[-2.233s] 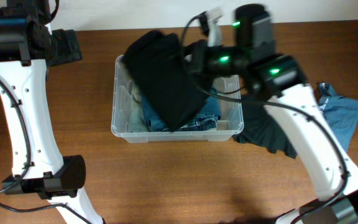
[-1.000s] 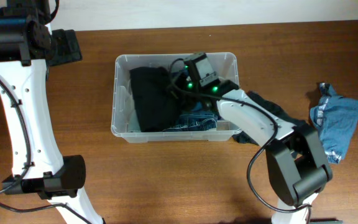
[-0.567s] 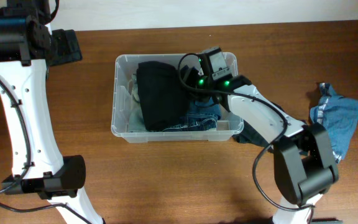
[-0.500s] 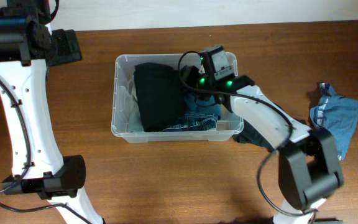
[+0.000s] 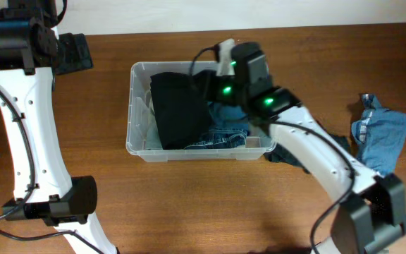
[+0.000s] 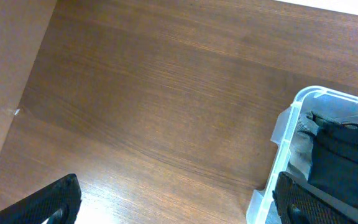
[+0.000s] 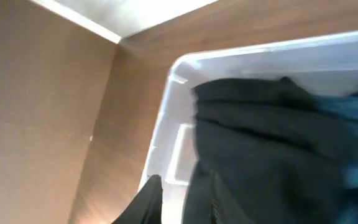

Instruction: Pack container

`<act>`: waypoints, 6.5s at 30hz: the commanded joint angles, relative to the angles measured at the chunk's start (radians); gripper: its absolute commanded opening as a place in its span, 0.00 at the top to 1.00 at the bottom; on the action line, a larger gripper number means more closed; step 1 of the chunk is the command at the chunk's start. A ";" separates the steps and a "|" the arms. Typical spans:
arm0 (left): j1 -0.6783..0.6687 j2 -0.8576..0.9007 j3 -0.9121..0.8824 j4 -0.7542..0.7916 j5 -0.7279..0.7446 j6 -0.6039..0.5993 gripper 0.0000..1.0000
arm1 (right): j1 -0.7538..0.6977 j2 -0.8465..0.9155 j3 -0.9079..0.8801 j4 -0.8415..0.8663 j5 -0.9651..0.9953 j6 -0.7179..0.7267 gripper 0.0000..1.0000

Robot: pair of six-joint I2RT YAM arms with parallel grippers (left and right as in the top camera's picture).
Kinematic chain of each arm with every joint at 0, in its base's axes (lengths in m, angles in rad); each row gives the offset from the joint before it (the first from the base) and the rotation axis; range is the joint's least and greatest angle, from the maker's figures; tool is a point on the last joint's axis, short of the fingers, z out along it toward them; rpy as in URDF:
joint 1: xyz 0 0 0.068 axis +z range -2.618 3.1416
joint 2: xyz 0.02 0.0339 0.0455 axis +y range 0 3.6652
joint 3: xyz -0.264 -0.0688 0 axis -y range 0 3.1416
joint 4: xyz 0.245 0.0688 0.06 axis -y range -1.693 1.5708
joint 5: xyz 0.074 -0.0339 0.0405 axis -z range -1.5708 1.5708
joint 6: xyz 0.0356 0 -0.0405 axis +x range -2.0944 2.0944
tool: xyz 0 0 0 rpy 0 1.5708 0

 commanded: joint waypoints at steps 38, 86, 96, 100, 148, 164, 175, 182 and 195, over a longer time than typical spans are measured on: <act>-0.003 -0.005 0.003 0.002 -0.014 -0.012 0.00 | -0.924 -0.149 0.079 -0.749 -0.230 -0.290 0.17; -0.003 -0.005 0.003 0.002 -0.014 -0.012 0.01 | -0.785 -0.380 -0.250 -0.272 -0.544 -0.288 0.96; -0.003 -0.005 0.003 0.002 -0.014 -0.012 0.01 | -0.588 -0.473 -0.177 -0.198 -0.546 -0.214 0.96; -0.003 -0.005 0.003 0.002 -0.014 -0.012 0.01 | -0.438 -0.402 -0.181 -0.198 -0.433 -0.218 0.96; -0.003 -0.005 0.003 0.002 -0.014 -0.012 0.01 | -0.099 0.279 -0.017 -0.334 0.113 -0.161 0.92; -0.003 -0.005 0.003 0.002 -0.014 -0.012 0.01 | -0.626 -0.234 0.201 -0.706 0.093 -0.304 0.01; -0.003 -0.005 0.003 0.002 -0.014 -0.012 0.01 | -1.267 -0.015 0.072 -0.716 0.089 -0.452 0.01; -0.003 -0.005 0.003 0.002 -0.014 -0.012 0.01 | -1.343 0.223 0.070 -0.664 0.085 -0.583 0.02; -0.003 -0.005 0.003 0.002 -0.014 -0.012 0.01 | -1.342 0.423 0.066 -0.674 -0.095 -0.721 0.04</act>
